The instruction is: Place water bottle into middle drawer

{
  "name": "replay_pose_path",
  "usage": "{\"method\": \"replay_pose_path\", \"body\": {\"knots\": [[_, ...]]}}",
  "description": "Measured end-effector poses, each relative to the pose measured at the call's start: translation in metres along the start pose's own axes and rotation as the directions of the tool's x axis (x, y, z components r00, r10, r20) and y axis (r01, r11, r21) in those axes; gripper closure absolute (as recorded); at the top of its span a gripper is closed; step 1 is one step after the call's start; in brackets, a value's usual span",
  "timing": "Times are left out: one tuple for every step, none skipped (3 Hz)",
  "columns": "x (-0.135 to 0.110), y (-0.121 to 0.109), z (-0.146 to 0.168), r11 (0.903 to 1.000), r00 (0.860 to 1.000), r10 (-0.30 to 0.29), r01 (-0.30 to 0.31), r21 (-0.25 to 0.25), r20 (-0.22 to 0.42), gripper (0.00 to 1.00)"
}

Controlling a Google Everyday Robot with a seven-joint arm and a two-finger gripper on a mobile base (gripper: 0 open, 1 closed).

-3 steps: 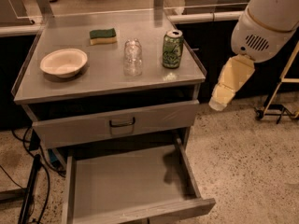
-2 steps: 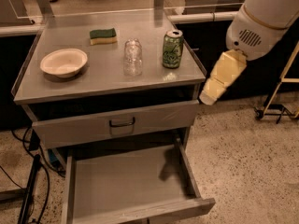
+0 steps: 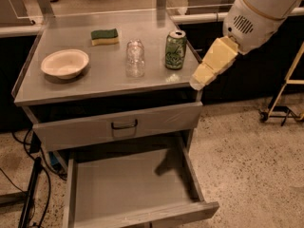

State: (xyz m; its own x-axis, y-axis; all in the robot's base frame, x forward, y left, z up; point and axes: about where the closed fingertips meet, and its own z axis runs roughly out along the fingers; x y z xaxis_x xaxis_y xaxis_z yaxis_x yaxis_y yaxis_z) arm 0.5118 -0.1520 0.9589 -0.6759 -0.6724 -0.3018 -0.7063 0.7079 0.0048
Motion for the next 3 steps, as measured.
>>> {"method": "replay_pose_path", "body": {"knots": [[-0.001, 0.0, 0.0, 1.0, 1.0, -0.002, 0.002, -0.002, 0.001, 0.0], [-0.009, 0.033, -0.016, 0.9987, 0.999, -0.032, 0.033, -0.039, 0.03, 0.0], [-0.022, 0.072, -0.034, 0.9924, 0.992, -0.099, 0.104, -0.066, 0.077, 0.0]]}}
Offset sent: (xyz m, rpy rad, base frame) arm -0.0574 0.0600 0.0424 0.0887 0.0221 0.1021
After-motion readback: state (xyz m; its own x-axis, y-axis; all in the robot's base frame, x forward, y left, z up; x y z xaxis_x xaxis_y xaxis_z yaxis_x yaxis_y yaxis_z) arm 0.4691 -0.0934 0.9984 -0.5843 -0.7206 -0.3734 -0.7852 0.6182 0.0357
